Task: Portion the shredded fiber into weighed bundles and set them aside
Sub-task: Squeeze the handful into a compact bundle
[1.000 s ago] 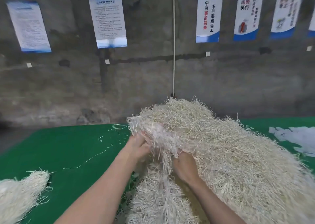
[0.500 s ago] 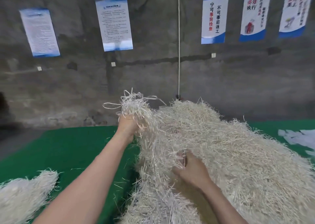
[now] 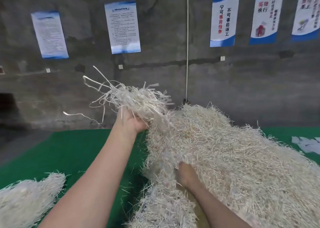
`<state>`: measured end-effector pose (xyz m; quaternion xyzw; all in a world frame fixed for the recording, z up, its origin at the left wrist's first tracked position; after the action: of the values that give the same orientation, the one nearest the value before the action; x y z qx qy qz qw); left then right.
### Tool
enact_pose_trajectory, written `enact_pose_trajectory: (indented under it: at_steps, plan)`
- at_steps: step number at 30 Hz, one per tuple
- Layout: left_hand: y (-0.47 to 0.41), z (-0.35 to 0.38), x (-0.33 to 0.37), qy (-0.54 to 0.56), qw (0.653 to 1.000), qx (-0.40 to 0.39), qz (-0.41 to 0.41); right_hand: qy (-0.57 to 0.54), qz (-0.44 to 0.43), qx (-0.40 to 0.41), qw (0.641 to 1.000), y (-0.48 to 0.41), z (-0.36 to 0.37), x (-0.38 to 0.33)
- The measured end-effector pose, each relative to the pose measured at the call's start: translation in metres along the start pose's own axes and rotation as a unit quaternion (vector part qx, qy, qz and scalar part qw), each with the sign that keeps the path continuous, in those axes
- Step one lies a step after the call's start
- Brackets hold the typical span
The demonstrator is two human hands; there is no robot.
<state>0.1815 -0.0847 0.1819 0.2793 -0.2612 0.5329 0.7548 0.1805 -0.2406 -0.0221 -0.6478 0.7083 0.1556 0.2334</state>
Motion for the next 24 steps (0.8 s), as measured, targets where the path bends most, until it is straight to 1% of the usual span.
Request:
enact_pose_trajectory:
  at_steps: [1, 2, 3, 4, 6, 7, 9, 10, 12, 13, 14, 15, 16, 17, 18, 19, 20, 21, 22, 23, 24]
  plan:
    - [-0.001, -0.003, 0.005, -0.001, 1.0, 0.009, 0.013, 0.037, 0.015, -0.027, 0.999, 0.007, 0.01, 0.012]
    - [-0.005, -0.005, 0.005, -0.005, 1.0, 0.01, 0.018, 0.05, 0.018, -0.043, 0.998, 0.012, 0.016, 0.018]
    - [-0.008, -0.008, 0.002, -0.02, 1.0, 0.018, 0.012, 0.017, 0.016, -0.053, 0.998, 0.016, 0.018, 0.017]
    - [-0.01, -0.01, -0.002, -0.06, 0.998, 0.03, 0.02, -0.032, 0.007, -0.055, 0.998, 0.02, 0.013, 0.009]
    - [-0.016, -0.024, -0.019, -0.136, 0.988, 0.074, 0.024, -0.094, -0.032, -0.044, 0.994, 0.023, -0.02, -0.021]
    - [-0.016, -0.032, -0.028, -0.148, 0.985, 0.09, 0.018, -0.108, -0.055, -0.033, 0.992, 0.023, -0.043, -0.036]
    - [-0.015, -0.038, -0.047, -0.173, 0.982, 0.082, 0.003, -0.127, -0.087, 0.001, 0.988, 0.024, -0.092, -0.06]
    - [-0.013, -0.039, -0.054, -0.198, 0.977, 0.075, -0.002, -0.146, -0.109, 0.036, 0.983, 0.028, -0.115, -0.071]
    - [-0.008, -0.034, -0.062, -0.251, 0.966, 0.066, -0.009, -0.181, -0.203, 0.139, 0.952, 0.041, -0.161, -0.099]
    - [-0.004, -0.031, -0.063, -0.269, 0.961, 0.062, -0.001, -0.202, -0.25, 0.162, 0.933, 0.048, -0.174, -0.109]
    - [-0.001, -0.032, -0.064, -0.292, 0.954, 0.073, 0.008, -0.238, -0.282, 0.158, 0.916, 0.051, -0.183, -0.114]
    - [0.001, -0.034, -0.064, -0.307, 0.948, 0.087, 0.018, -0.284, -0.296, 0.129, 0.903, 0.051, -0.187, -0.118]
    - [0.002, -0.036, -0.062, -0.318, 0.943, 0.088, 0.033, -0.307, -0.286, 0.093, 0.903, 0.046, -0.186, -0.118]
    - [0.005, -0.037, -0.062, -0.305, 0.948, 0.086, 0.034, -0.3, -0.251, 0.056, 0.919, 0.036, -0.182, -0.114]
    - [0.008, -0.037, -0.058, -0.29, 0.952, 0.086, 0.035, -0.233, -0.207, 0.019, 0.95, 0.029, -0.175, -0.109]
    - [0.011, -0.038, -0.054, -0.271, 0.957, 0.097, 0.036, -0.089, -0.162, -0.016, 0.983, 0.022, -0.169, -0.101]
    - [0.012, -0.039, -0.048, -0.266, 0.957, 0.11, 0.047, 0.075, -0.109, -0.028, 0.991, 0.015, -0.168, -0.091]
    - [0.013, -0.037, -0.044, -0.262, 0.956, 0.118, 0.059, 0.184, -0.074, -0.009, 0.98, 0.011, -0.171, -0.084]
    - [0.012, -0.036, -0.041, -0.266, 0.954, 0.116, 0.07, 0.197, -0.086, 0.028, 0.976, 0.008, -0.174, -0.086]
    - [0.012, -0.037, -0.038, -0.267, 0.952, 0.12, 0.084, 0.127, -0.127, 0.07, 0.981, 0.006, -0.178, -0.094]
    - [0.012, -0.038, -0.036, -0.27, 0.949, 0.131, 0.101, -0.001, -0.176, 0.105, 0.979, 0.007, -0.181, -0.102]
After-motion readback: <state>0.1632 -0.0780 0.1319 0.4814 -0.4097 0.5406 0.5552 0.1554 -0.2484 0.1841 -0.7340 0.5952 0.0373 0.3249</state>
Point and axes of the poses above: each hand's wrist, its own y-axis away from the middle knuckle, its own z-axis out of the palm, x = y × z, the point moved 8 cm from there along -y, towards the middle knuckle, and after that the axes turned 7 degrees about -z, right-handed, at the moved point
